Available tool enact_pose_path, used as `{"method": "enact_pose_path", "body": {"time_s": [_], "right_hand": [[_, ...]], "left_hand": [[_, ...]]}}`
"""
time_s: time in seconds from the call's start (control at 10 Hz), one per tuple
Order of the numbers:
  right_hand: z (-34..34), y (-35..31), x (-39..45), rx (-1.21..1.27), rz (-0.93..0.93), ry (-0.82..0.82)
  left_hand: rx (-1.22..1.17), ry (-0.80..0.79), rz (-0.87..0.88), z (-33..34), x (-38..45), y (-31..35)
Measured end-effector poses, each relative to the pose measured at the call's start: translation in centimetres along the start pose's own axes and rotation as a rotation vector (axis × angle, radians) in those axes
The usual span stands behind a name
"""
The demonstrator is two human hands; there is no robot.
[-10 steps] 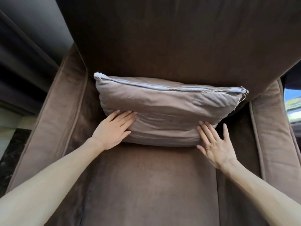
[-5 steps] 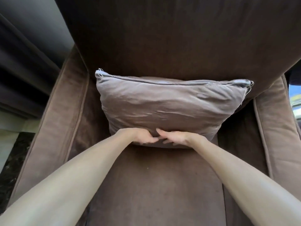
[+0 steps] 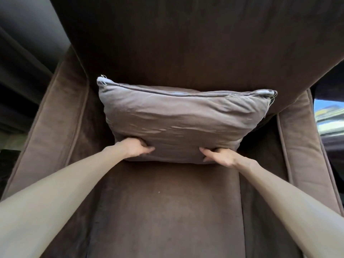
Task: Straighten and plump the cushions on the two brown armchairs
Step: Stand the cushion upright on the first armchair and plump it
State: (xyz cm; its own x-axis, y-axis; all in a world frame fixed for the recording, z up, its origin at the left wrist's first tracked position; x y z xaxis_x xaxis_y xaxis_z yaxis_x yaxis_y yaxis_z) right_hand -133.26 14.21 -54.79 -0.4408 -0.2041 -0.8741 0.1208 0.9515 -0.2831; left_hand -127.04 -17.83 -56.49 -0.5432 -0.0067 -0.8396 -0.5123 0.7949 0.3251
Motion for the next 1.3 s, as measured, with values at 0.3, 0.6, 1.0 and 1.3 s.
{"method": "enact_pose_path", "body": {"time_s": [0.3,0.6,1.0,1.3], "right_hand": [[4.3,-5.8,0.1,-0.110,-0.090,-0.192],[-1.7,0.9,-2.4,-0.043,-0.088,-0.127],[-13.6,-13.1,-14.8,-0.039,-0.629,0.648],[-10.8,-16.2,-7.2,-0.443,-0.207,0.235]], "left_hand": [[0.134,-0.217,0.063,6.0,1.3,3.7],[0.123,0.000,-0.083,-1.1,-1.8,-1.6],[-0.053,0.640,0.610,-15.7,-14.6,14.1],[0.600,0.392,0.204,-11.1,-7.5,15.9]]}}
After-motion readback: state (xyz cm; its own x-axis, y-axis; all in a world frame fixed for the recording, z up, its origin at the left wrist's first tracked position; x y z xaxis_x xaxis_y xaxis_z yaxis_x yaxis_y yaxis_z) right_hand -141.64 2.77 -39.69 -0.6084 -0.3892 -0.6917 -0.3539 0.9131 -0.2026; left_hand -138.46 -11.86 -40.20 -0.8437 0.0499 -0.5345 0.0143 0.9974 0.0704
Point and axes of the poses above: each hand's wrist, its own x-axis towards the middle knuckle, its own z-axis out of the palm, y = z × x, the point moved 5 cm from there along x, towards the middle knuckle, and after that the axes turned 5 degrees about -y, right-handed, at the moved point
